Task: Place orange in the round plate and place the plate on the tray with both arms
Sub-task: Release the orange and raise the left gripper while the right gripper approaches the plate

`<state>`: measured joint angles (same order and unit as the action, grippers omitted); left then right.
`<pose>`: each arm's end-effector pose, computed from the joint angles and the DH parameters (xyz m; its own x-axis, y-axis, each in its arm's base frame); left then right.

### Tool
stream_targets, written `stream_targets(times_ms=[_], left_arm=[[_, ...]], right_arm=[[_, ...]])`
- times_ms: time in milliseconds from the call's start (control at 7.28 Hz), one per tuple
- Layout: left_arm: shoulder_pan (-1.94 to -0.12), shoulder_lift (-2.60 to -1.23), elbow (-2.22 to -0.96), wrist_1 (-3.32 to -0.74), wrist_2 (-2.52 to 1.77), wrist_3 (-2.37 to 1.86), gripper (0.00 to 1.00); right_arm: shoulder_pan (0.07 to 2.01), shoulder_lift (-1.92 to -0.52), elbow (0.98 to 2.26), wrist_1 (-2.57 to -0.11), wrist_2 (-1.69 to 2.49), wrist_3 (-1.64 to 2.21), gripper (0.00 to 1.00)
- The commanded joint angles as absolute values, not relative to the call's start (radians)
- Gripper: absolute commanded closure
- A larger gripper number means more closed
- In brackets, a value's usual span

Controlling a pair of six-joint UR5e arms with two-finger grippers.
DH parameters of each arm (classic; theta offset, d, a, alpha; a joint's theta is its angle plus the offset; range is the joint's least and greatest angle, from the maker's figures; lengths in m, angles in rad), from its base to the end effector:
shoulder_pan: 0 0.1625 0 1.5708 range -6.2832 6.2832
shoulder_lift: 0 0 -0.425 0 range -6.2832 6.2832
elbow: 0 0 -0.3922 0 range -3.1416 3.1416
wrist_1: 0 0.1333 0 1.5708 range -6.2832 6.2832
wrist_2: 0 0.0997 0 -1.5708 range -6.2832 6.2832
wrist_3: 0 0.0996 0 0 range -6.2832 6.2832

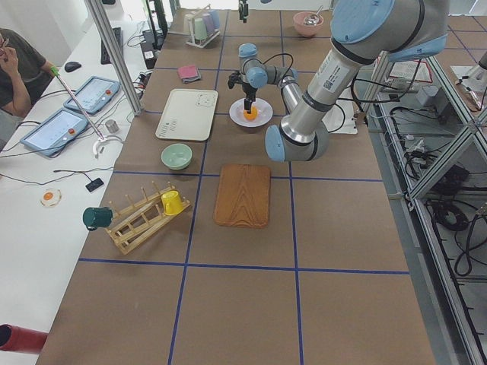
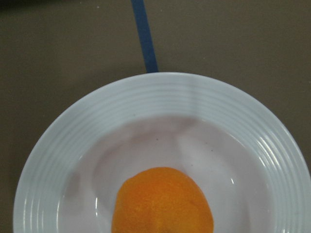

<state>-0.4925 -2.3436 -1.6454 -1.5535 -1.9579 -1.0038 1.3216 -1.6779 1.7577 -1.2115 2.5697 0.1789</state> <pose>0.5642 -0.4114 0.1615 0.6049 0.2399 -0.7593 -0.1571 0.9708 0.1815 -0.0651 -0.4567 0.5602 0.4691 -0.3162 0.8246 0.1420 0.9486 0.2829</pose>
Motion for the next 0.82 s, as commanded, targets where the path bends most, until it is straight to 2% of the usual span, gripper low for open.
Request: stream_targets(times_ms=[0, 275, 687], left_arm=[[-0.588, -2.157, -1.892, -1.560, -1.974, -0.853, 0.01], [-0.678, -2.126, -1.887, -1.560, -2.019, -0.804, 0.01], [-0.701, -2.114, -1.882, -1.560, -2.017, -0.804, 0.01]], right_arm=[[1.301, -1.648, 1.738, -1.169, 2.655, 0.221, 0.00], [1.229, -1.583, 1.730, -1.161, 2.668, 0.264, 0.00], [1.073, -1.432, 1.741, -1.144, 2.504, 0.351, 0.00]])
